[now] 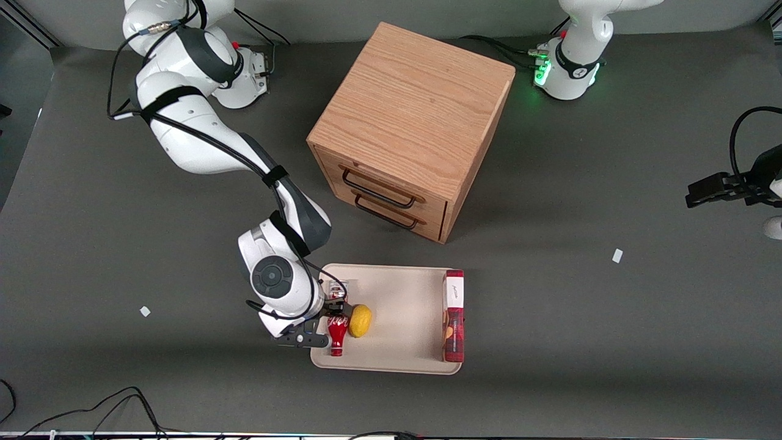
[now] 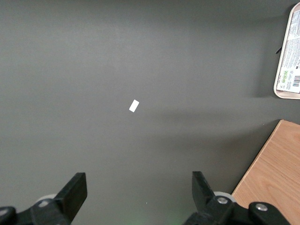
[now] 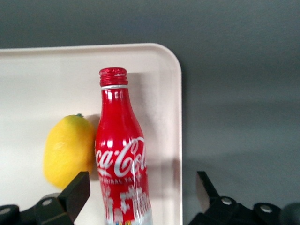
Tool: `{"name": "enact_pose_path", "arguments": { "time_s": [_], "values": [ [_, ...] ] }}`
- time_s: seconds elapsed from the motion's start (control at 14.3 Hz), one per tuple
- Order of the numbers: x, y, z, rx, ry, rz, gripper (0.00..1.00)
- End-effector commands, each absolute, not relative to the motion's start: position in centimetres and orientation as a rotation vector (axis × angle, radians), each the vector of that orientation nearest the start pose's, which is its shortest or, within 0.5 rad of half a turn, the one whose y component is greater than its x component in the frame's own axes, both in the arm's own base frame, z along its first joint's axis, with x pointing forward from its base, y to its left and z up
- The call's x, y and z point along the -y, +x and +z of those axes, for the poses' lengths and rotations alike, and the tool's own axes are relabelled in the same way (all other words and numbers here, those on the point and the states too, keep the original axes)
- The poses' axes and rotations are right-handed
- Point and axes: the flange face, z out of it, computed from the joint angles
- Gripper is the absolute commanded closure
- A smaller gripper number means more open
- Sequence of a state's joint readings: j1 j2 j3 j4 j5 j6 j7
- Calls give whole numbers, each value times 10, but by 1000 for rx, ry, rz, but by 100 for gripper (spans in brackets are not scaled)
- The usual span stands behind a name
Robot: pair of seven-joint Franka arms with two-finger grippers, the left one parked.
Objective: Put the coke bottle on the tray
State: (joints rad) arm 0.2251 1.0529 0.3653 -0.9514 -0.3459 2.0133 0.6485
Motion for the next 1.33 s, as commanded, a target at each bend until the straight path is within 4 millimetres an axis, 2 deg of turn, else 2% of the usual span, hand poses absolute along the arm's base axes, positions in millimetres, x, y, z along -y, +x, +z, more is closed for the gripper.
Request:
{"name": "enact_pose_path", "arguments": {
  "time_s": [0.0,0.28,0.56,0.77,1.05,1.26],
  "values": [
    [-317,711,315,-198,-3107,-14,0],
    [-284,695,372,-248,-3108,1,0],
    [-240,669,419,-301,-3130,25,0],
    [-200,641,446,-330,-3148,38,0],
    [-148,590,466,-257,-3192,98,0],
    [-107,571,495,-145,-3213,211,0]
  ]
}}
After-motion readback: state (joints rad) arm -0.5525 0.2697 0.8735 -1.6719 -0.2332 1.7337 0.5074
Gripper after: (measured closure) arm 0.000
